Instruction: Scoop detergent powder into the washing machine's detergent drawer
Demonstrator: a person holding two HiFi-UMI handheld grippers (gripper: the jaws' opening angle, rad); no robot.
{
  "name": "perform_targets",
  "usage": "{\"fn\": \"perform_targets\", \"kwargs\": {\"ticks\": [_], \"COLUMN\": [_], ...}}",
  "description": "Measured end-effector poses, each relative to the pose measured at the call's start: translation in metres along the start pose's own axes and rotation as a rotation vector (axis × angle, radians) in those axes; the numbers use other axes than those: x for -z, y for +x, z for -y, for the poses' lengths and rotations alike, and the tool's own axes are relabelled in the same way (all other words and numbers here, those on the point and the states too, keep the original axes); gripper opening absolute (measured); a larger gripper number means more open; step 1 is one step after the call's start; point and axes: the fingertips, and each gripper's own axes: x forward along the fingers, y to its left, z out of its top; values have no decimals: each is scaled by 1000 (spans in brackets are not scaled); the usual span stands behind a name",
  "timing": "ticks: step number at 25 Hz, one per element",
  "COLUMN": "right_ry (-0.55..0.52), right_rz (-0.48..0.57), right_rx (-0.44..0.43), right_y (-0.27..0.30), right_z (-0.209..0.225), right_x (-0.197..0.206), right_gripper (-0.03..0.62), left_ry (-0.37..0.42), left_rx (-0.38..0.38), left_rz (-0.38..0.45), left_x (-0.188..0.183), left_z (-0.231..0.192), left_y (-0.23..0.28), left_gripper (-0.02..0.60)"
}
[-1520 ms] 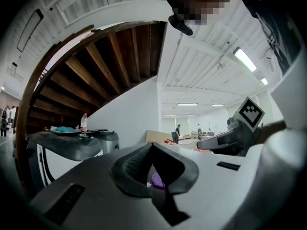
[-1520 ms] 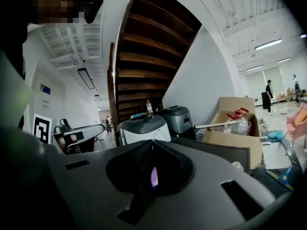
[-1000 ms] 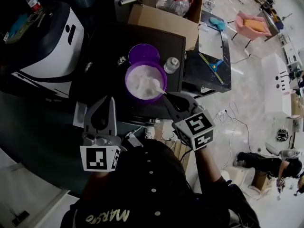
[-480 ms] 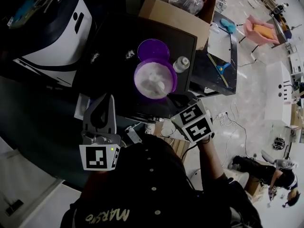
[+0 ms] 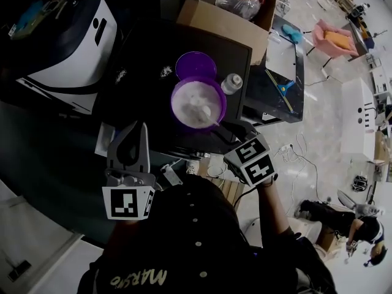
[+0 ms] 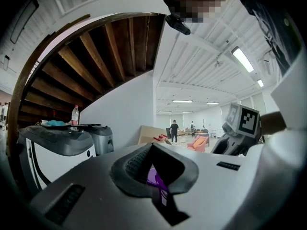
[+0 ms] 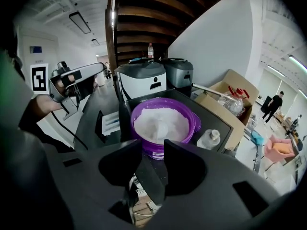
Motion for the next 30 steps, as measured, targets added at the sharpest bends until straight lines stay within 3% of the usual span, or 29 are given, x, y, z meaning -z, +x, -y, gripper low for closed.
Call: {"fn": "perform_targets", "kwargs": {"ticks": [5, 7, 10, 14, 21, 30], "right_ry": [9, 12, 60, 114, 140, 143], "right_rz": [85, 218, 481, 704, 891, 927], "right_rx": [59, 121, 207, 259, 374, 415], "right_y": [-10, -26, -59, -92, -144, -155], "right_z": [8, 16, 27, 31, 41, 41], "right_x": [-8, -26, -60, -88, -101, -96], "right_gripper": [161, 149, 44, 34, 31, 31], "left_ry": [4, 7, 16, 37, 64, 65], "left_rx": [13, 13, 13, 19, 13, -87], "left_rz": [3, 8, 20, 48, 89, 88], "left_x": [-1, -3, -10, -26, -55, -59], "left_z": [5, 4, 2, 1, -11, -46], "left_y": [-1, -3, -3, -7, -19, -43], "left_gripper": [12, 12, 12, 12, 12, 12]}}
